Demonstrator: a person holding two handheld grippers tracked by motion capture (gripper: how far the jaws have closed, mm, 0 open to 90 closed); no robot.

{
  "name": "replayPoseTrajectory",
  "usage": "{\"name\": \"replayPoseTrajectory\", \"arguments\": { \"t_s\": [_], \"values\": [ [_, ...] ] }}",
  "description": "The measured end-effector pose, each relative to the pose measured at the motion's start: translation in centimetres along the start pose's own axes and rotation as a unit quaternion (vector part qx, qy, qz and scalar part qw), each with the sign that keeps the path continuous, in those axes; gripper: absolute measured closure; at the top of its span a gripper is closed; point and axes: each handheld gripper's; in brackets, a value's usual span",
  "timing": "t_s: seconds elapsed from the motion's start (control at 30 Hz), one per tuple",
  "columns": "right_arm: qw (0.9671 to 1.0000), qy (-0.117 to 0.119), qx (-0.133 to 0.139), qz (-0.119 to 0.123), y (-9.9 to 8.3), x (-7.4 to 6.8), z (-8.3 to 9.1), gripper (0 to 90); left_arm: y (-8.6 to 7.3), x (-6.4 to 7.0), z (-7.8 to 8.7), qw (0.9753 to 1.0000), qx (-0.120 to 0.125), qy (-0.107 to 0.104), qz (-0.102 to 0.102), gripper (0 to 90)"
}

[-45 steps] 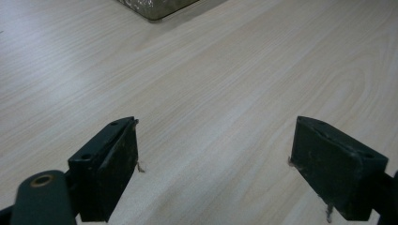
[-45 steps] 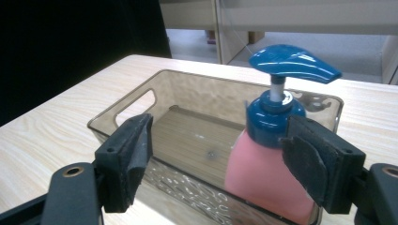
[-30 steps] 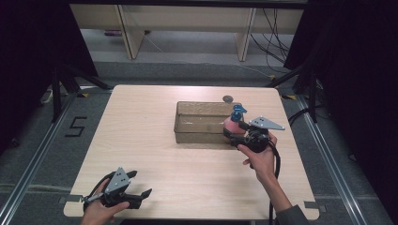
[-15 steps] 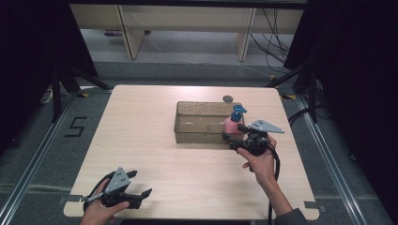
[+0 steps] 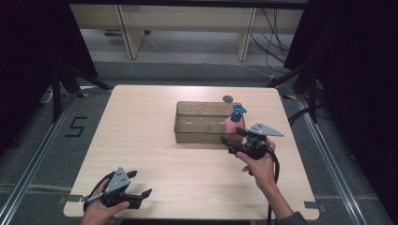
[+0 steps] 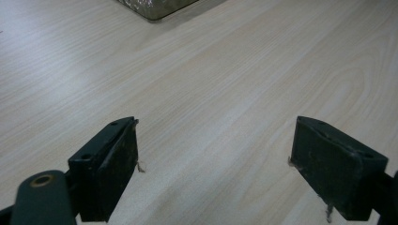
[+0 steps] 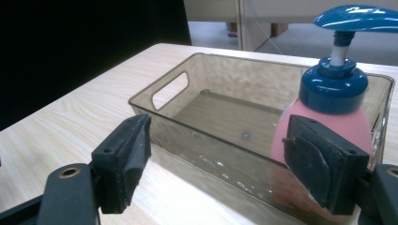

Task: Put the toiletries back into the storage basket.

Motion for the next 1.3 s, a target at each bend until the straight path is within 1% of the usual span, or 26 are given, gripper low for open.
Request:
{"name": "replayPoseTrajectory", "arguments": {
  "t_s": [0.03, 0.07, 0.1, 0.13, 0.17, 0.2, 0.27, 0.4, 0.43, 0.47, 0.5, 0.53, 0.57, 0.63, 0.77, 0.8, 0.87, 0.97, 1.0, 1.03, 1.07, 1.1, 1.13, 1.17, 1.23, 1.3],
  "values": [
    [1.0000, 0.000, 0.000, 0.000, 0.0, 0.0, 0.0, 24.3, 0.0, 0.0, 0.0, 1.0000, 0.000, 0.000, 0.000, 14.9],
    [0.9996, 0.013, -0.005, -0.023, -0.2, -0.5, 0.1, 24.3, 0.0, 0.0, 0.0, 1.0000, 0.000, 0.000, 0.000, 14.9],
    [0.9999, 0.011, -0.001, -0.005, -0.2, -0.3, 0.0, 24.3, 0.0, 0.0, 0.0, 1.0000, 0.000, 0.000, 0.000, 14.8],
    [0.9999, 0.014, -0.003, -0.007, -0.2, -0.4, 0.0, 24.3, 0.0, 0.0, 0.0, 1.0000, 0.000, 0.000, -0.001, 14.9],
    [1.0000, 0.003, -0.004, 0.002, -0.3, -0.4, 0.1, 24.3, 0.0, 0.0, 0.0, 1.0000, 0.001, 0.000, 0.000, 14.8],
    [0.9999, 0.011, -0.004, -0.010, -0.4, -0.6, 0.1, 24.3, 0.0, 0.0, 0.0, 1.0000, 0.000, 0.000, 0.000, 14.9],
    [0.9998, 0.016, -0.001, -0.011, -0.4, -0.7, 0.1, 24.3, 0.0, 0.0, 0.0, 1.0000, 0.000, 0.000, 0.000, 14.9],
    [0.9999, 0.012, 0.000, 0.005, -0.6, -0.8, 0.5, 24.3, 0.0, -0.1, 0.0, 1.0000, -0.003, 0.000, -0.003, 14.9],
    [0.9996, 0.024, -0.005, -0.015, -0.8, -1.2, 0.5, 24.4, 0.0, -0.1, 0.0, 1.0000, -0.002, 0.000, -0.003, 14.8],
    [0.9996, 0.024, -0.005, -0.015, -0.8, -1.2, 0.5, 24.4, 0.0, -0.1, 0.0, 1.0000, -0.002, 0.000, -0.003, 14.9],
    [0.9997, 0.022, -0.004, -0.003, -0.9, -1.2, 0.4, 24.4, 0.0, -0.2, 0.1, 1.0000, -0.005, 0.004, -0.006, 14.9],
    [0.9995, 0.027, -0.009, -0.013, -1.1, -1.4, 0.4, 24.3, 0.0, -0.2, 0.1, 1.0000, -0.005, 0.004, -0.006, 14.9],
    [0.9997, 0.024, -0.005, 0.001, -1.1, -1.3, 0.5, 24.3, 0.0, -0.2, 0.1, 1.0000, -0.003, 0.004, -0.005, 14.8],
    [0.9995, 0.032, -0.004, -0.005, -1.3, -1.5, 0.4, 24.4, 0.0, -0.2, 0.1, 1.0000, -0.002, 0.003, -0.003, 14.9],
    [0.9996, 0.029, -0.003, 0.000, -1.5, -1.5, 0.5, 24.3, 0.0, -0.2, 0.1, 1.0000, -0.001, 0.002, 0.002, 14.9],
    [0.9996, 0.026, -0.012, 0.003, -1.6, -1.6, 0.8, 24.0, 0.0, -0.2, 0.0, 1.0000, -0.001, 0.002, 0.002, 14.8],
    [0.9993, 0.036, -0.006, -0.006, -1.9, -1.8, 0.9, 23.9, 0.0, -0.2, 0.1, 1.0000, -0.002, 0.004, -0.003, 14.8],
    [0.9995, 0.030, -0.011, 0.003, -2.1, -1.8, 1.0, 23.2, 0.0, -0.2, 0.1, 1.0000, -0.001, 0.002, 0.002, 14.8],
    [0.9993, 0.035, -0.007, 0.007, -2.4, -1.9, 1.0, 22.1, 0.1, -0.2, 0.1, 1.0000, -0.004, 0.004, 0.003, 14.9],
    [0.9990, 0.045, -0.009, -0.004, -2.6, -2.1, 1.0, 21.4, 0.1, -0.2, 0.1, 1.0000, -0.004, 0.004, 0.003, 14.9],
    [0.9990, 0.042, -0.012, 0.011, -2.7, -2.0, 1.0, 21.1, 0.1, -0.2, 0.1, 1.0000, -0.005, 0.006, 0.003, 14.9],
    [0.9989, 0.046, -0.008, 0.011, -2.9, -2.1, 1.0, 20.5, 0.1, -0.2, 0.2, 0.9999, -0.007, 0.007, -0.001, 14.9],
    [0.9987, 0.049, -0.015, 0.006, -3.1, -2.3, 1.0, 19.9, 0.1, -0.2, 0.1, 1.0000, -0.006, 0.005, -0.002, 14.9],
    [0.9989, 0.042, -0.012, 0.019, -3.2, -2.2, 1.1, 19.5, 0.1, -0.2, 0.1, 1.0000, -0.006, 0.005, -0.002, 14.8],
    [0.9983, 0.055, -0.019, 0.010, -3.5, -2.4, 1.1, 18.8, 0.1, -0.2, 0.1, 1.0000, -0.007, 0.004, -0.001, 14.8],
    [0.9983, 0.053, -0.020, 0.011, -3.6, -2.5, 1.2, 18.4, 0.1, -0.1, 0.0, 1.0000, -0.004, 0.003, 0.002, 14.8]
  ]
}}
Point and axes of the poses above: each handheld gripper's, and its own axes: z roughly backward along the jaws, y roughly out of its top, x roughly to its right, and after that the axes turned 12 degrees about -x, right-handed
